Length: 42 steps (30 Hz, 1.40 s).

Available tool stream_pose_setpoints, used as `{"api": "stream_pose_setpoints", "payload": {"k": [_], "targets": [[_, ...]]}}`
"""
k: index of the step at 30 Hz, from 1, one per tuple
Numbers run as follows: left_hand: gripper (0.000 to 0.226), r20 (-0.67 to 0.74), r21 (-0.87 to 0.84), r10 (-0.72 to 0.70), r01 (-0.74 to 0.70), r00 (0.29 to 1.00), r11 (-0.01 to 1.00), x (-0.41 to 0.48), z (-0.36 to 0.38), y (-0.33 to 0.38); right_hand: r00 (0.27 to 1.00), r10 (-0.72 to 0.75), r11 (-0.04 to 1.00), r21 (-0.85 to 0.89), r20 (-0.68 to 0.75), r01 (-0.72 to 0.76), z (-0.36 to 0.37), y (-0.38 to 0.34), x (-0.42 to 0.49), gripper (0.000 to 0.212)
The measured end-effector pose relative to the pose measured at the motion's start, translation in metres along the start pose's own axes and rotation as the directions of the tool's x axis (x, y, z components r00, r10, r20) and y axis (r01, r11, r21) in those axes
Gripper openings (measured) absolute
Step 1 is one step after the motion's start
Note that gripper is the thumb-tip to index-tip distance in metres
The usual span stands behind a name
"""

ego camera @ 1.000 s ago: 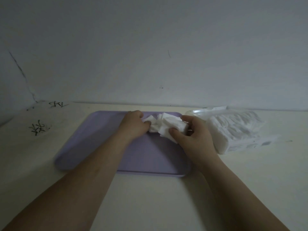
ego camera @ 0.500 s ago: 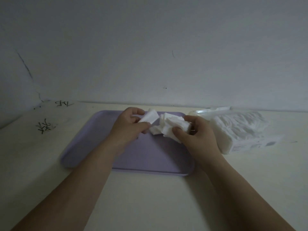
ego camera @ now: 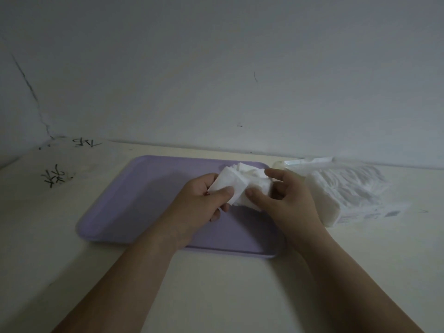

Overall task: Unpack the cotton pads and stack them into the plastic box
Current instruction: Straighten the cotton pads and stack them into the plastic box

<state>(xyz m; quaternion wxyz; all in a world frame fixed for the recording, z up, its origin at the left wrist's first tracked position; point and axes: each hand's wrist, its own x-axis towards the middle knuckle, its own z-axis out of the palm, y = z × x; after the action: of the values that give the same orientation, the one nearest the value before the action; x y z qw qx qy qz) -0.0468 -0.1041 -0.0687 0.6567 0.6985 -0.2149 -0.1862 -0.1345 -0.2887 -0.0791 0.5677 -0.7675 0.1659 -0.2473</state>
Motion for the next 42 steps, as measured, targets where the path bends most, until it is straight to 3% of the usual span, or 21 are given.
{"api": "stream_pose_setpoints", "payload": {"k": [4,7,14,25,31,36,42], "targets": [[0.012,0.114,-0.031,0.056,-0.052,0.992,0.998,-0.003,-0.008,0.003,0.998,0.015,0.986,0.164,0.061,-0.025,0.000,0.001,0.001,0.062],[0.021,0.202,-0.016,0.068,-0.067,0.977,0.998,-0.008,-0.007,0.004,0.995,0.000,0.987,0.163,0.098,-0.016,-0.001,0.000,0.001,0.057],[0.011,0.030,0.077,0.099,-0.101,0.995,0.992,-0.007,-0.001,0.001,0.995,0.001,0.985,0.170,0.099,-0.018,0.002,0.007,0.002,0.049],[0.010,-0.074,0.183,0.148,-0.132,0.986,0.974,-0.003,-0.002,-0.005,0.979,-0.044,0.983,0.181,0.200,0.007,0.003,0.008,0.001,0.056],[0.013,-0.090,0.184,0.215,-0.196,0.972,0.963,-0.003,-0.003,-0.003,0.983,-0.053,0.975,0.222,0.176,0.013,0.005,0.009,0.001,0.061],[0.011,-0.056,0.175,0.242,-0.229,0.969,0.958,-0.005,-0.003,0.002,0.980,-0.042,0.973,0.230,0.194,-0.004,0.003,0.009,0.001,0.048],[0.014,-0.057,0.192,0.234,-0.220,0.970,0.956,-0.005,-0.004,0.003,0.976,-0.080,0.975,0.218,0.205,0.035,0.002,0.008,0.000,0.059]]}}
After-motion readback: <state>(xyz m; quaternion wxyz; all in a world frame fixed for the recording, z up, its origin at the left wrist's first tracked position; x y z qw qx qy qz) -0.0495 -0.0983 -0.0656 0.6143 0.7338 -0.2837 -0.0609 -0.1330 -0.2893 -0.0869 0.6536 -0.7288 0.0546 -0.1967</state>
